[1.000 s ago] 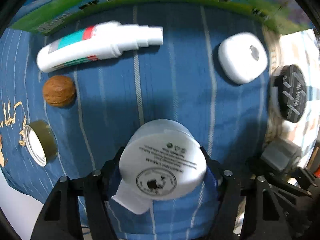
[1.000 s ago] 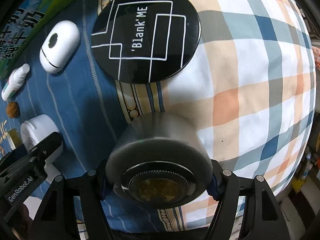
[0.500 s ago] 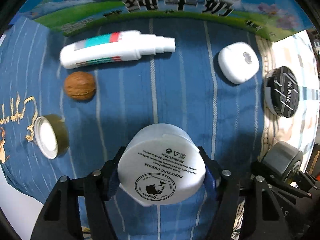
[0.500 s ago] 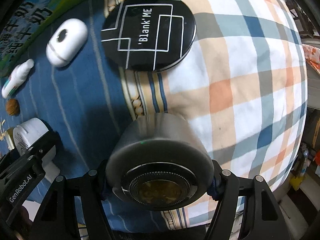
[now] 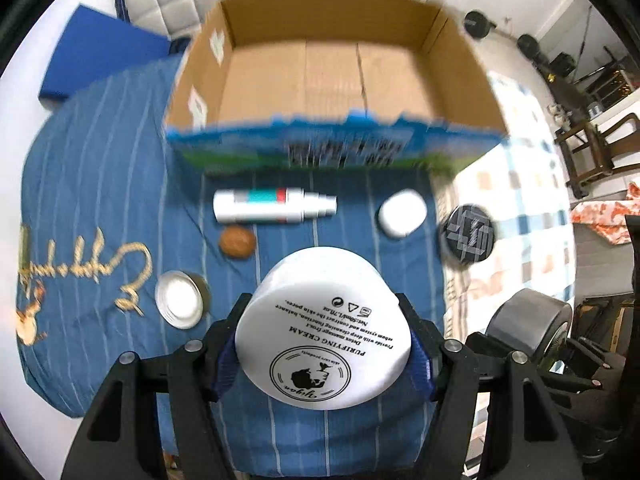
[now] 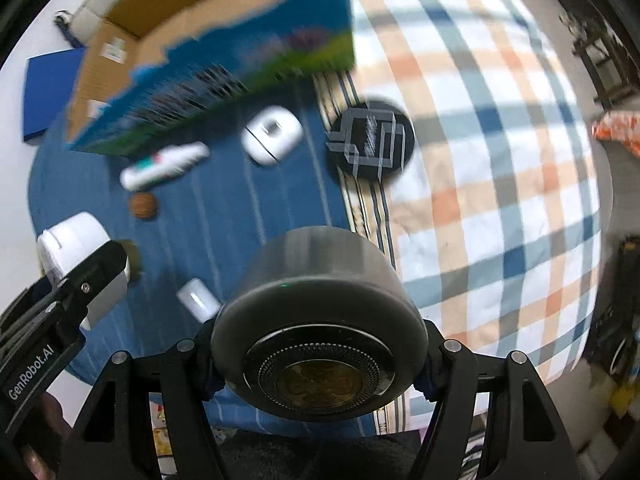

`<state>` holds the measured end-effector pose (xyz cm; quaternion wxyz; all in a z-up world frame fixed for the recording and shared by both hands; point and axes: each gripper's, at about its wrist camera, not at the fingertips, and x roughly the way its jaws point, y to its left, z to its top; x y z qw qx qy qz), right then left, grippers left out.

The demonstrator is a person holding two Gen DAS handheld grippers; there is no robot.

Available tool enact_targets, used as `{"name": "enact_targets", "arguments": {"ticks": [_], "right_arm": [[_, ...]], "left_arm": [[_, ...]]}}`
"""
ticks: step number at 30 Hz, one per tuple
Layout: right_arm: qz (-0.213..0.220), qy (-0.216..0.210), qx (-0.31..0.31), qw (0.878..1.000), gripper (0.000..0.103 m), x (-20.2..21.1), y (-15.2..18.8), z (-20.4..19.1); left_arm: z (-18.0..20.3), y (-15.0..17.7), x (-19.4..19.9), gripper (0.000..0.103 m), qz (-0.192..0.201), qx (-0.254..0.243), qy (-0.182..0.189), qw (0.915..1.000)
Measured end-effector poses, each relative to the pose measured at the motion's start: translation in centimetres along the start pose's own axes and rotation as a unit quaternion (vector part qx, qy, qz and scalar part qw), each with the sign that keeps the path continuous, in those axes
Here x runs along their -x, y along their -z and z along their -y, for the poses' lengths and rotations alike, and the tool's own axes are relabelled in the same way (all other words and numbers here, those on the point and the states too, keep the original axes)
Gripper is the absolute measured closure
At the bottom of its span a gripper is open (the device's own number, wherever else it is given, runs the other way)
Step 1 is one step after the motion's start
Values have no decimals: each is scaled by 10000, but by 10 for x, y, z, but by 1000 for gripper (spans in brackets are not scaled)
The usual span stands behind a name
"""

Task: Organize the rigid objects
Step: 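Carry both jars into the cardboard box and open both tools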

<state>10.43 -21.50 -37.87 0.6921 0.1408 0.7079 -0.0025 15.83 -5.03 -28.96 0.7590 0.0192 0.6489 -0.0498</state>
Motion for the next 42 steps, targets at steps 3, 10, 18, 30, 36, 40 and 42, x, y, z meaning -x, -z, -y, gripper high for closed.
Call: {"name": "enact_targets", "arguments": {"ticks": [3,10,18,30,36,40,42], "right_arm": [[222,-88,226,9995,30,39,-15,-12],[738,-224,694,9946,30,110,-72,-44],[1089,-160,965,9892,30,136,-157,-62],[803,90,1071,9910,30,67,-292,-85],[488,296,1124,9920,30,13,-335,-97],[291,460,1168,9917,30,-19,-356,-103],[213,532,1210,9910,30,-30,-361,-106]], "left_arm": [[3,-13,19,38,277,-60,-14,9996],[4,-57,65,38,744,9,70,9972],[0,-138,79,38,1036,276,154,9941],[-8,-253,3,38,415,531,295,9973],[-21,-290,-50,38,-107,679,461,9966],[-29,-307,-89,38,-493,779,505,9945],[-33,-312,-107,38,-676,854,561,9925]]}}
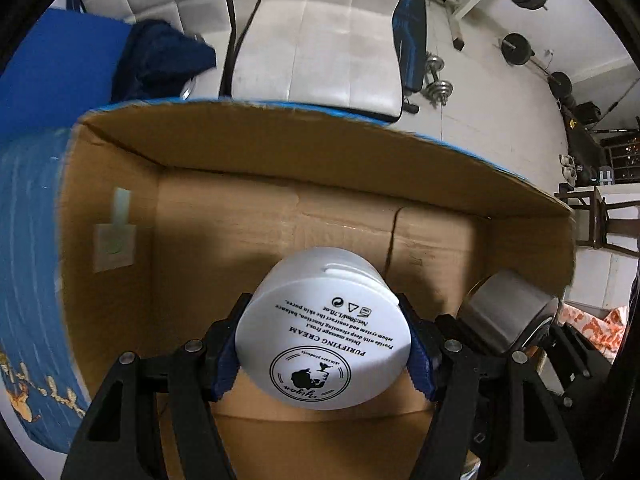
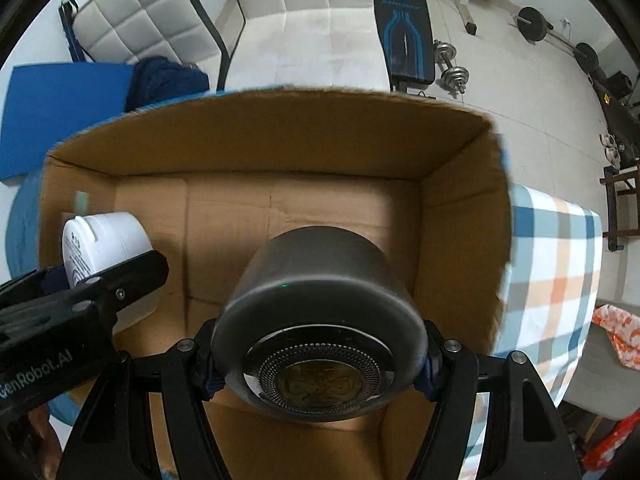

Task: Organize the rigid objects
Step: 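Carry both jars into the cardboard box and open both tools, then lift both tools out of the box back over the bed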

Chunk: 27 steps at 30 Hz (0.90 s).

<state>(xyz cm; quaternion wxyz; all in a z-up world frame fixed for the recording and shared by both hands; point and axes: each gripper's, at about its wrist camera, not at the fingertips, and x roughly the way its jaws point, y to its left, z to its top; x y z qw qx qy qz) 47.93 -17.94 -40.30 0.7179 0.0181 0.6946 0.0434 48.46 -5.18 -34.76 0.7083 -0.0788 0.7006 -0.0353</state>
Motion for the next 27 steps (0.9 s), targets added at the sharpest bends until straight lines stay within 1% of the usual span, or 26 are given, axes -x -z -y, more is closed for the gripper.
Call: {"name": "enact_targets", "arguments": {"ticks": [3,6,10,16,18,20,22,25,27], "right_arm": [[-118,173,127,9997,30,-16,-6,-5],[-238,106,223,9994,30,-25,-11,-11],[-354,166,268,9989,30,-39,-19,-14],[-497,230,307,9980,30,-53,-27,-10],[-554,222,296,9978,30,-56,-27,-10],[-584,168,251,9978,29,-58,-28,-9],[-628,123,226,9977,29,-59,-30,-7],[-636,97,246,9976,25,-51,-30,1],[-626,137,280,9976,24,-46,-34,2]], "left_arm": [[-5,-8,-16,38,-228,113,156,9996],[-6,-16,-28,38,-392,176,245,9988],[-4,-22,-39,37,-571,159,311,9978],[-4,-26,-44,37,-685,238,405,9965],[-5,-27,-45,33,-726,268,416,9961],[-4,-26,-44,32,-741,288,408,9960],[-3,-24,-41,32,-756,327,475,9955],[-2,-23,-34,31,-787,402,446,9951],[1,-23,-26,22,-748,330,374,9960]]}}
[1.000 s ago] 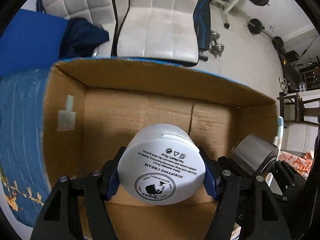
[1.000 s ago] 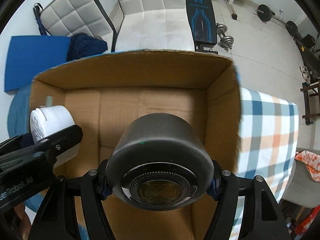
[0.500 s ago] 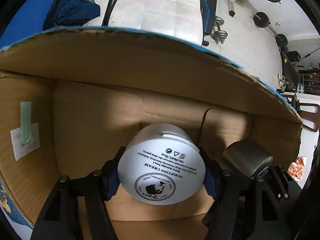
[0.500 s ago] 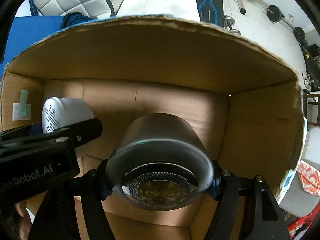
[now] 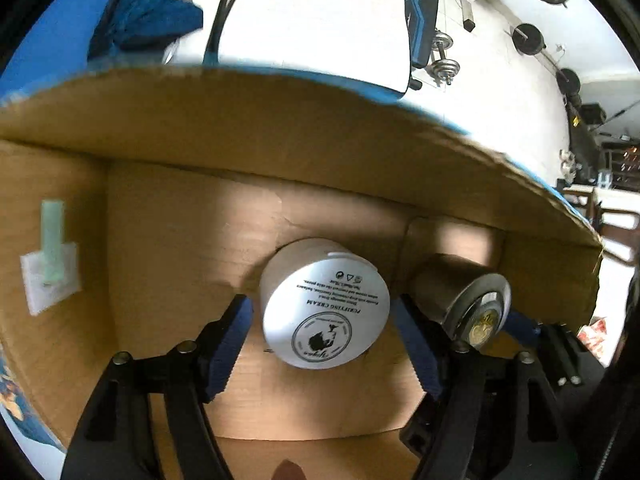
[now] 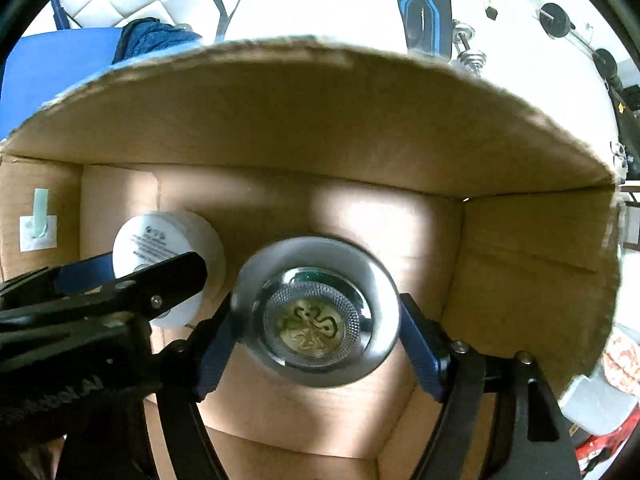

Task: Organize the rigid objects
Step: 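Lift both tools out of the box back over the bed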

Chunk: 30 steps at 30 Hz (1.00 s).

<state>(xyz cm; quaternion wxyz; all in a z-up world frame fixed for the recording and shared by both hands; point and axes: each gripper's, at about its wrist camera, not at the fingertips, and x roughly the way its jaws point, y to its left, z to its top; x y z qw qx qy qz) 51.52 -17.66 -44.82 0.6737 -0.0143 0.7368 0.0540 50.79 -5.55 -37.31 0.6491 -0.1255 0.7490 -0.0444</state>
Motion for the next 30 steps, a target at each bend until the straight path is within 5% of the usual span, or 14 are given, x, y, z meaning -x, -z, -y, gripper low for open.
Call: {"name": "enact_targets", "arguments": {"ticks": [5,9,21,30], "right_arm": [[75,64,88,9999,20,19,11,1],[261,49,56,9996,1,35,31,-9],[971,-77,-417,9944,0,77,118,-6],[1602,76,-538,9856,0,120,170,-17]], "left_arm": [[10,14,22,10,253,-307,-433,9983],[10,41,41,2,606,-510,-710,9943],[-15,105,82,1,1535,-504,-801,9836],[-8,158,106,1,2230,-802,-1061,9657]]}}
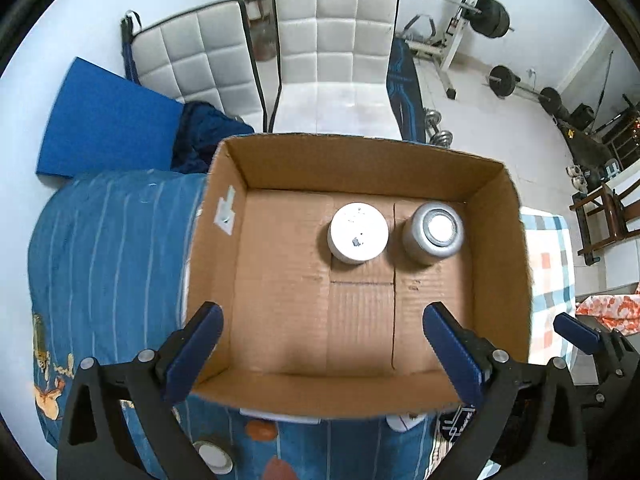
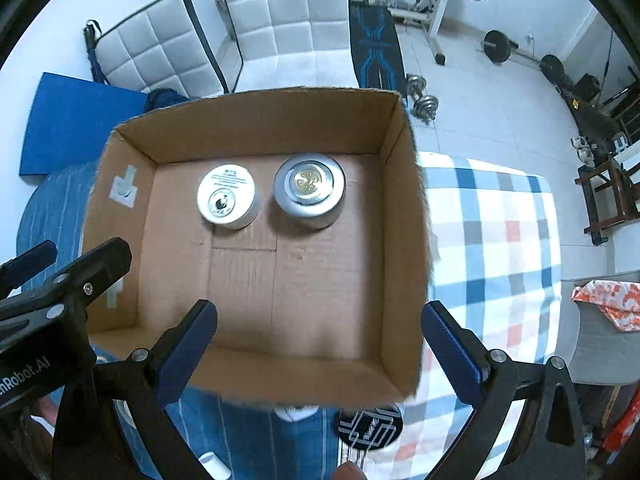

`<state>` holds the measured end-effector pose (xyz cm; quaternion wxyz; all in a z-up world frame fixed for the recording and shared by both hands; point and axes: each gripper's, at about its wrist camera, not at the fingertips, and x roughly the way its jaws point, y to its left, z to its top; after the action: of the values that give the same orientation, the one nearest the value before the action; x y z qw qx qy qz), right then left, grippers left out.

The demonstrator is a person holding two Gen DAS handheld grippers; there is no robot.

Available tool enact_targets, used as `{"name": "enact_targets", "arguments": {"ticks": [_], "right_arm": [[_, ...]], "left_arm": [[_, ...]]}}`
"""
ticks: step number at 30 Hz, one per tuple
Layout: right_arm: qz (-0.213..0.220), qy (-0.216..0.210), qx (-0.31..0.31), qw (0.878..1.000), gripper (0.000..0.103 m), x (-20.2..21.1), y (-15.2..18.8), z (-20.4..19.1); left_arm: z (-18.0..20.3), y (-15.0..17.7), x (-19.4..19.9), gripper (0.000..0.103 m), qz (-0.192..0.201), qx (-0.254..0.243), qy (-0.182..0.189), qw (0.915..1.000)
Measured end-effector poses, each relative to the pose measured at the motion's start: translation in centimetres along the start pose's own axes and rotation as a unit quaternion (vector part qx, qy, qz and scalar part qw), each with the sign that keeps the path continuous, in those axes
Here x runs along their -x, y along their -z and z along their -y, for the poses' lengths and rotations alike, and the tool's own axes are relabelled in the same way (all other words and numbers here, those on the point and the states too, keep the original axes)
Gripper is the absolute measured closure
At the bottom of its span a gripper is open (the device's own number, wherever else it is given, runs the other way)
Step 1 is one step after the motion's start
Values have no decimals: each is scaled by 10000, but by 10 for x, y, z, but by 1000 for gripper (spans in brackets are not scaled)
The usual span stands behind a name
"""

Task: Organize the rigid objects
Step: 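Lift both tools out of the box back over the bed, then grasp the gold-rimmed tape roll with the left tool while the right tool grasps the black tin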

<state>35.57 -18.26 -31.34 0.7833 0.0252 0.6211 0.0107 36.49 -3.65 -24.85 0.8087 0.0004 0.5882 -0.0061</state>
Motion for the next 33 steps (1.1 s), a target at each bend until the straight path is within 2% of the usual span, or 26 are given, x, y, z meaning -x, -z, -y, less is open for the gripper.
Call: {"name": "enact_targets", "arguments": {"ticks": [8,13,17,21,24,28,30,33], "right_arm": [[498,-69,-13,9987,0,66,42,3],[675,-176,14,9976,0,98,67,2],[689,-229,40,9974,0,111,85,5],[446,-279,15,9986,0,105,109,17],[109,-228,-31,9997,0,82,131,33],[-464,-154,-152,9987,0,30,154,57],[-709,-84,-244,9972,0,1,161,69],[-945,27,-354,9949,0,-40,166,81]], "left_arm": [[-1,40,71,1,615,-156,-19,9980],[3,62,107,1,859,-216,40,9961],[6,78,129,1,966,-263,111,9949],[3,100,136,1,937,-216,97,9953],[-1,126,124,1,744,-250,-92,9969],[-17,169,66,1,-108,-181,-434,9988],[-32,185,32,1,-506,-65,-668,9965],[-63,200,-7,1,-901,314,-794,9923]]}}
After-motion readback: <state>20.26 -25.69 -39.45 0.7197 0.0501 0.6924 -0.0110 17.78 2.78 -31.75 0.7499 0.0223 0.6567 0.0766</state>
